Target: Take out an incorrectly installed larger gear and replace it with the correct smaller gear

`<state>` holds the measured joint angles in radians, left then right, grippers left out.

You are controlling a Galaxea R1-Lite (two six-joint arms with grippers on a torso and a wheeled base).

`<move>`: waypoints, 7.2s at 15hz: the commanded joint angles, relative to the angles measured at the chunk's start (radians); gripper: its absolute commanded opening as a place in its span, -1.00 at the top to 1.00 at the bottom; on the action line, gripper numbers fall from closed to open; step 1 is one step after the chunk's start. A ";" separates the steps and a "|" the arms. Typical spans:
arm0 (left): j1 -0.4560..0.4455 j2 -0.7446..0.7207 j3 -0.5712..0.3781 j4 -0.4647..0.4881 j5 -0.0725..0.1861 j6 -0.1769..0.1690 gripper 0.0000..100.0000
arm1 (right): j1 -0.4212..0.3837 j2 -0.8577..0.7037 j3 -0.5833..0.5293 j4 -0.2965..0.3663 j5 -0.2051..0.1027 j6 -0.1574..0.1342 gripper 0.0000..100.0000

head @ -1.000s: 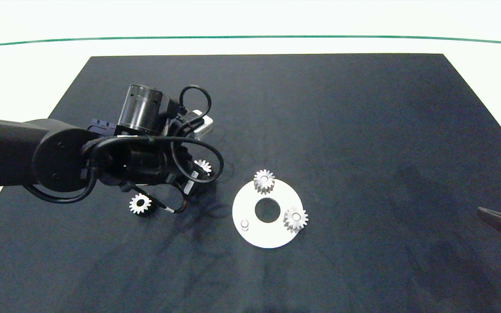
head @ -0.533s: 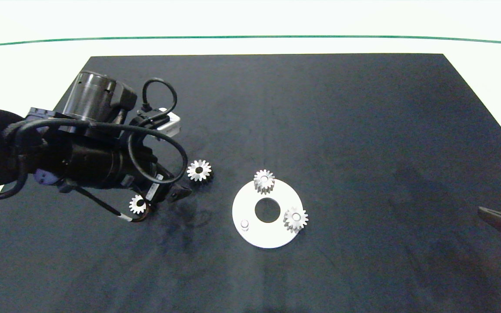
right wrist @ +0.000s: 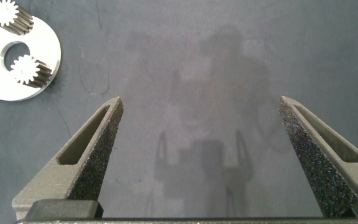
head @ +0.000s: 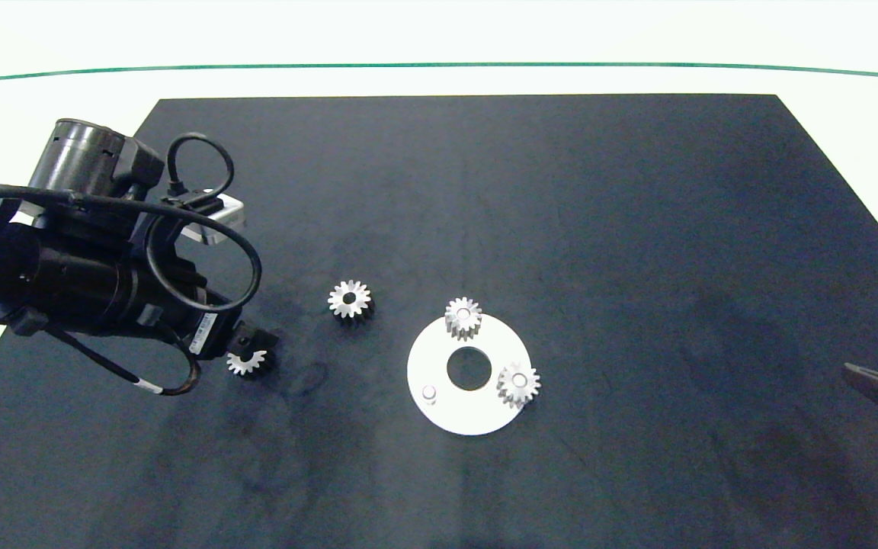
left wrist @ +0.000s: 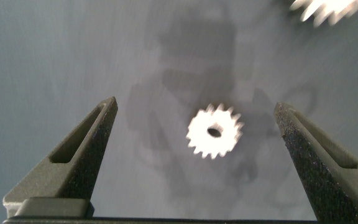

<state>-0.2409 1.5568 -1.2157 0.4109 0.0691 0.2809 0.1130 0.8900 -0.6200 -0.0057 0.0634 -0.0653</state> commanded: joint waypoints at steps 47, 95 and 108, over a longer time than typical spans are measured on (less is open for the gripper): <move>0.035 0.046 0.202 -0.170 -0.077 -0.088 -0.18 | 0.001 -0.002 0.042 -0.011 -0.001 -0.002 -1.00; -0.730 0.063 0.107 -0.155 0.264 -0.137 0.56 | -0.019 -0.114 0.059 0.013 -0.010 0.005 -1.00; -0.649 0.147 0.038 -0.153 0.268 -0.098 0.56 | -0.016 -0.114 0.077 0.013 0.003 0.021 -1.00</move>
<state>-0.8909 1.7006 -1.1772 0.2557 0.3351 0.1809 0.0962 0.7772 -0.5445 0.0077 0.0653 -0.0443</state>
